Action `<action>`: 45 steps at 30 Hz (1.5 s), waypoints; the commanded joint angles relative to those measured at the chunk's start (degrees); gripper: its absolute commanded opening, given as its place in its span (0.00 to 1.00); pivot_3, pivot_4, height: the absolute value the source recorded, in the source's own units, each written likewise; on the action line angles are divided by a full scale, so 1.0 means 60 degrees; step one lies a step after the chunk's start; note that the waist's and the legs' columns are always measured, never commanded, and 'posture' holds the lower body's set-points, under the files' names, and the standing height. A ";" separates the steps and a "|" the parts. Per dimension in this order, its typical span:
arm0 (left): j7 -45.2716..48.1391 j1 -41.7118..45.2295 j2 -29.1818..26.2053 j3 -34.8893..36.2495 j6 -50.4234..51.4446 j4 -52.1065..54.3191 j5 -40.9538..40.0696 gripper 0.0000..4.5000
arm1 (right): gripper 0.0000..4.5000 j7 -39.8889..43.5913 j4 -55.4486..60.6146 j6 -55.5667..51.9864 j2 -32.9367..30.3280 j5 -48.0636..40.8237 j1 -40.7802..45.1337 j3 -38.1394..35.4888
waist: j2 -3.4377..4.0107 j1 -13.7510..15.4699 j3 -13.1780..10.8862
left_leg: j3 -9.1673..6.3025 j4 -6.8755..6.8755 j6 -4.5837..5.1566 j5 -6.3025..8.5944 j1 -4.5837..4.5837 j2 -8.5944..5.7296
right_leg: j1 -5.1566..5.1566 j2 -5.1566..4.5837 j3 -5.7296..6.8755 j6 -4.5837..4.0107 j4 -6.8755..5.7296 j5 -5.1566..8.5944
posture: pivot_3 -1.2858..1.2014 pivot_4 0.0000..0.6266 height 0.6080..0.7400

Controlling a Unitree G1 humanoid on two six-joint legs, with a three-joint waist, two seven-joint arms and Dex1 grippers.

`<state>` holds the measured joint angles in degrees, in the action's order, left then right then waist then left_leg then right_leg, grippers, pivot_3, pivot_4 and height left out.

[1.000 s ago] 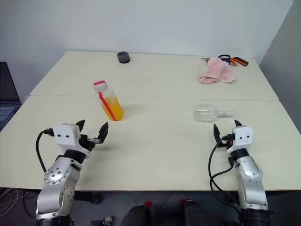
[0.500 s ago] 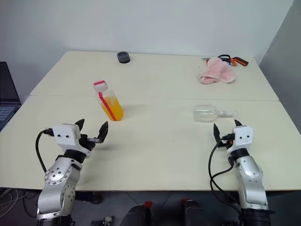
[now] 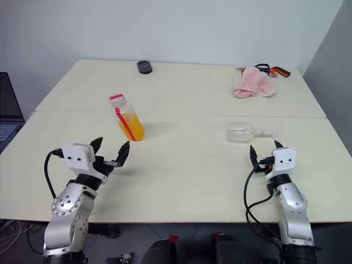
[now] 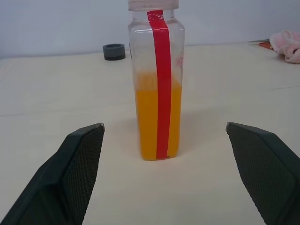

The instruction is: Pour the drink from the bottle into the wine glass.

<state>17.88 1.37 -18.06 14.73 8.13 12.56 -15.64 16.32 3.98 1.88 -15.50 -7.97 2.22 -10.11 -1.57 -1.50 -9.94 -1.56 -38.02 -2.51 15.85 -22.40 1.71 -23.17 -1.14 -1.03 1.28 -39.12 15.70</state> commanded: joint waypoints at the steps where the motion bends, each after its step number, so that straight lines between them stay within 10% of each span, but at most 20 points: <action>1: -0.0347 0.0327 0.0127 -0.0080 -0.0035 0.0043 0.0167 0.99 | 1.00 0.0774 0.0842 -0.0043 -0.0327 -0.0321 -0.0103 0.0330 | 0.0000 0.0000 0.0000 | 0.0000 0.0000 0.0000 0.0000 0.0000 -0.0001 | 0.0000 0.0000 0.0000 0.0000 0.0000 0.0000 | 0.52 0.24 1.00; 14: -0.0754 0.2007 -0.0360 0.0008 0.1751 -0.0250 -0.0064 0.99 | 1.00 0.3339 0.3478 -0.4082 -0.1759 -0.3069 0.0897 0.1700 | -0.0001 -0.0001 -0.0001 | -0.0018 -0.0005 0.0000 0.0000 -0.0002 0.0000 | 0.0005 0.0005 0.0010 0.0000 0.0001 0.0000 | 0.52 0.24 1.00; 45: -0.0291 0.4787 -0.0523 -0.0566 0.1140 -0.3509 0.0576 0.99 | 1.00 0.3550 0.3309 -0.3994 -0.1829 -0.2811 0.1706 0.2055 | -0.0004 0.0001 -0.0002 | -0.0018 -0.0006 -0.0001 -0.0001 -0.0012 -0.0005 | 0.0001 0.0001 0.0015 0.0000 0.0008 0.0000 | 0.52 0.24 1.00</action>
<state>15.76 28.59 -21.00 11.52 16.77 -9.33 -12.55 37.39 22.66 -23.13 -26.45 -25.16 11.74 2.55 -1.60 -1.50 -9.95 -1.67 -38.06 -2.52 15.85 -22.47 1.69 -23.17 -1.13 -0.94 1.28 -39.07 15.69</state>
